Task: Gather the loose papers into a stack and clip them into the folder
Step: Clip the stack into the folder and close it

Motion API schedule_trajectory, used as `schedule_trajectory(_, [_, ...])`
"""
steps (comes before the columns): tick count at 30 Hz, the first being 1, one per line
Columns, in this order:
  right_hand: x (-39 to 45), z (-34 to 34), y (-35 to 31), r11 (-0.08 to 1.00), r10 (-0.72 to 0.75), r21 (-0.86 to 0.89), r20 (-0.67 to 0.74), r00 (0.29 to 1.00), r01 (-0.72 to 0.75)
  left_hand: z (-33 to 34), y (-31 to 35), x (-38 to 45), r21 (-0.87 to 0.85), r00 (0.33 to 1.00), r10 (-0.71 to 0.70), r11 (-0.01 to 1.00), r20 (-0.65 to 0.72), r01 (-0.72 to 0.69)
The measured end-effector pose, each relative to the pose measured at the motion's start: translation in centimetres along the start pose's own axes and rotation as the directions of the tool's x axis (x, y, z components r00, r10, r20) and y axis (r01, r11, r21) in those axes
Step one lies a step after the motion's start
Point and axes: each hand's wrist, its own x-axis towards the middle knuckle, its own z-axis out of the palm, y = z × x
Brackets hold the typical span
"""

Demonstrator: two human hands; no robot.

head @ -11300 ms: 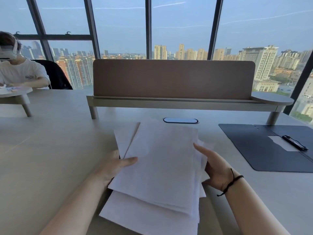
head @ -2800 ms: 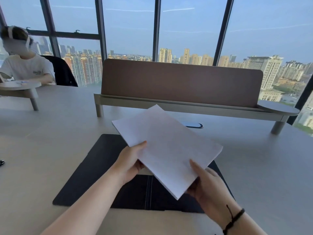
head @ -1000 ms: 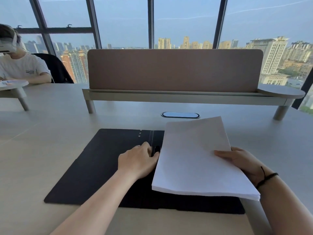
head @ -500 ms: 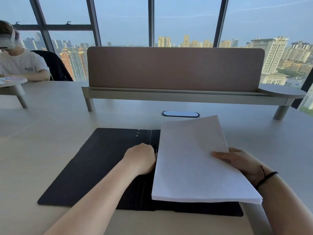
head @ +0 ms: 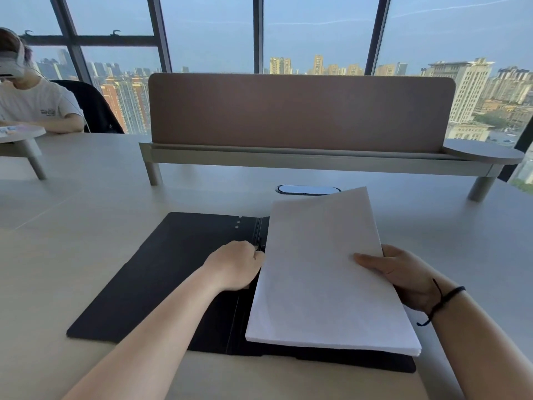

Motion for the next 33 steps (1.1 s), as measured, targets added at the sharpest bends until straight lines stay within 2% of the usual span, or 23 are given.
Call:
schedule_trajectory(6, [0.6, 0.9, 0.0, 0.991, -0.01, -0.135, -0.072, 0.997, 0.001, 0.4, 0.3, 0.0, 0.067, 1.0, -0.026, 0.997, -0.011, 0.026])
schedule_trajectory(9, [0.8, 1.4, 0.1, 0.987, -0.059, -0.155, -0.145, 0.988, 0.036, 0.6, 0.7, 0.1, 0.13, 0.999, -0.034, 0.991, -0.016, 0.036])
schedule_trajectory(12, [1.3, 1.9, 0.3, 0.967, -0.125, -0.247, -0.237, 0.963, 0.065, 0.5, 1.5, -0.3, 0.192, 0.999, -0.016, 0.981, -0.034, 0.022])
schedule_trajectory(16, [1.5, 1.6, 0.3, 0.942, -0.155, -0.331, -0.293, 0.944, 0.052, 0.4, 1.9, -0.7, 0.194, 0.999, 0.001, 0.981, -0.034, 0.006])
schedule_trajectory(24, [1.1, 1.2, 0.4, 0.92, -0.205, -0.384, -0.3, 0.932, 0.078, 0.7, 0.9, -0.1, 0.112, 1.0, -0.003, 0.994, -0.027, 0.006])
schedule_trajectory(33, [1.1, 1.8, 0.3, 0.858, -0.21, -0.512, -0.268, 0.94, 0.046, 0.9, 1.2, -0.3, 0.167, 0.998, 0.005, 0.986, -0.063, 0.006])
